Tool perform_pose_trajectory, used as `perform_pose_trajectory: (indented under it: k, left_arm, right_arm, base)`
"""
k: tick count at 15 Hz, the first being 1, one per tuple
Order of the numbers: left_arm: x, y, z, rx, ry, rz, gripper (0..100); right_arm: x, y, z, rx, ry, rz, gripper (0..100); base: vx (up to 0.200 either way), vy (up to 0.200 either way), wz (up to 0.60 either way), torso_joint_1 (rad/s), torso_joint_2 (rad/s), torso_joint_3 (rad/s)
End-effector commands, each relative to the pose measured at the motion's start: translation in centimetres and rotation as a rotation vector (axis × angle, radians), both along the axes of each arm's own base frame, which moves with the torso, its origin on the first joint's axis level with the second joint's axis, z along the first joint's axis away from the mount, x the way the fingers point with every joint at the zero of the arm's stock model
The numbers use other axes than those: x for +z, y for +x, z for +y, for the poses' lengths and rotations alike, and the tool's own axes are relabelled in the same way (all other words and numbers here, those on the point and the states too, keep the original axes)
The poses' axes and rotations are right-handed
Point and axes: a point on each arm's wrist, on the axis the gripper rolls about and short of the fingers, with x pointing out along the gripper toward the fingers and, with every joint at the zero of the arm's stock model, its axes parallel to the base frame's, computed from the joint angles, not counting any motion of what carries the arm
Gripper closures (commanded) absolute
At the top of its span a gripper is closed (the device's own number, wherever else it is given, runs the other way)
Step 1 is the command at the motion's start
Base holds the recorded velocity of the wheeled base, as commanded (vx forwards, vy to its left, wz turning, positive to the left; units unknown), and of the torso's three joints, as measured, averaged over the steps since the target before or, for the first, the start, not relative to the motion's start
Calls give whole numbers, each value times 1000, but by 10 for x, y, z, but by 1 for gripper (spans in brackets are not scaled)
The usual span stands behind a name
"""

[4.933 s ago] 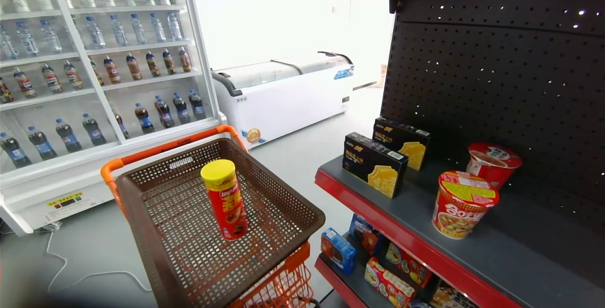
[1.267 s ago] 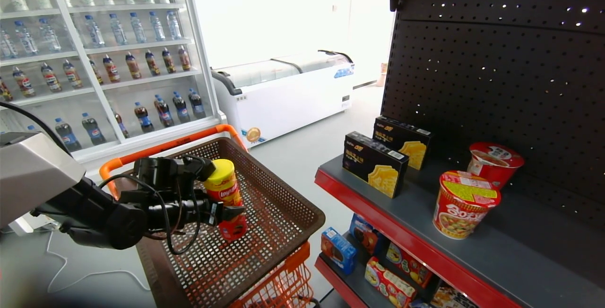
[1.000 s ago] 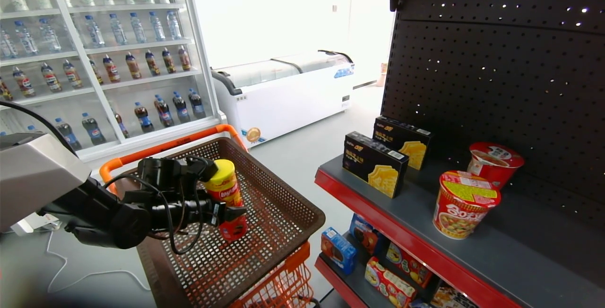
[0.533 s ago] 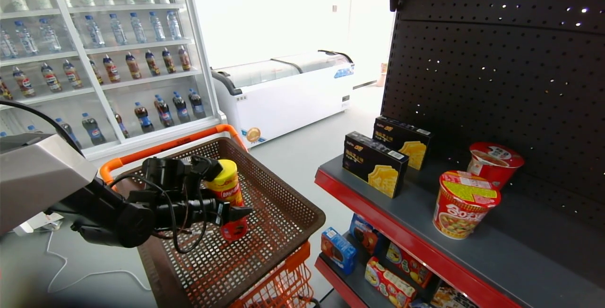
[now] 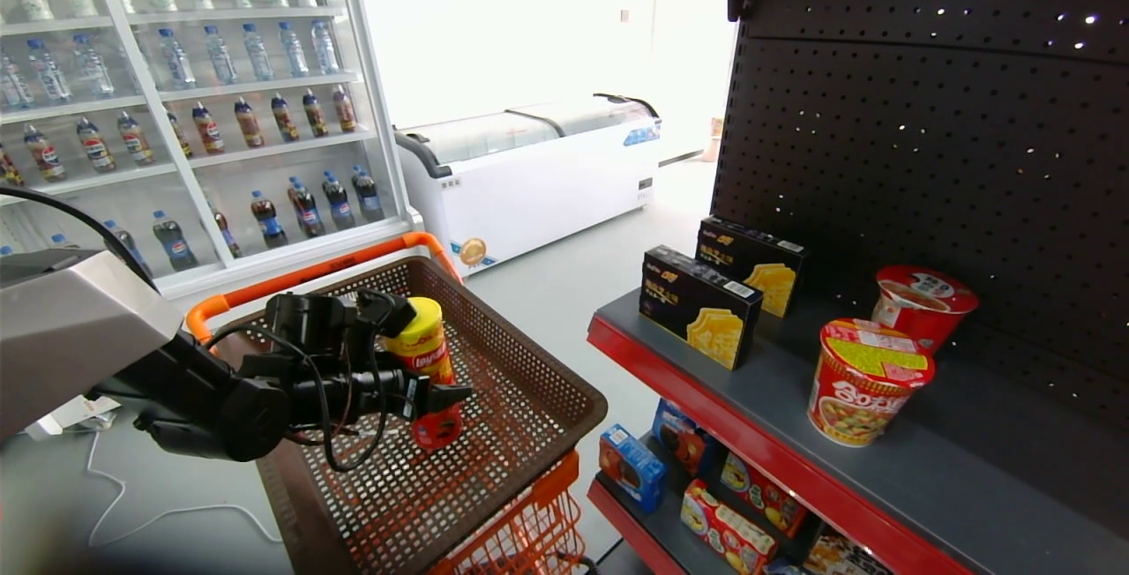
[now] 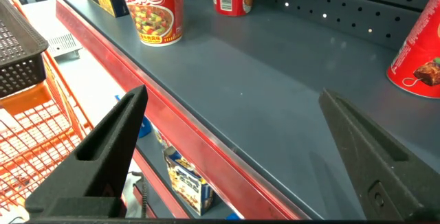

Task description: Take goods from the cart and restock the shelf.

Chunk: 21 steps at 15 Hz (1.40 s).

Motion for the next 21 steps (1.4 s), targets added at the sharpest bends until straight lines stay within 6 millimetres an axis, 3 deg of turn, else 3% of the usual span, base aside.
perform_pose_trajectory:
  k: [1,8,11,13,16,17,18,21]
  left_arm:
    - [2,1,-1,-2,0,-8,100]
    - [5,-2,-1,-4,0,-14,100]
    - [35,-9,-2,-7,-11,-108,100]
    - [69,-29,-5,-20,-26,-182,100]
    - [119,-88,-12,-83,-58,-308,100]
    - [125,-96,-13,-89,-61,-320,100]
    - [143,-127,-14,-108,-67,-354,100]
    - [169,-193,-13,-49,-48,-442,100]
  right_arm:
    - [0,0,0,0,0,1,0]
    - [0,0,0,0,0,1,0]
    - [0,0,0,0,0,1,0]
    - [0,0,0,0,0,1,0]
    - [0,0,0,0,0,1,0]
    - [0,0,0,0,0,1,0]
    - [0,0,0,0,0,1,0]
    - [0,0,0,0,0,1,0]
  base:
    - [0,0,0,0,0,0]
    - [0,0,0,0,0,0]
    - [0,0,0,0,0,0]
    - [0,0,0,0,0,0]
    - [0,0,0,0,0,0]
    - [0,0,0,0,0,0]
    - [0,0,0,0,0,0]
    - [0,0,0,0,0,0]
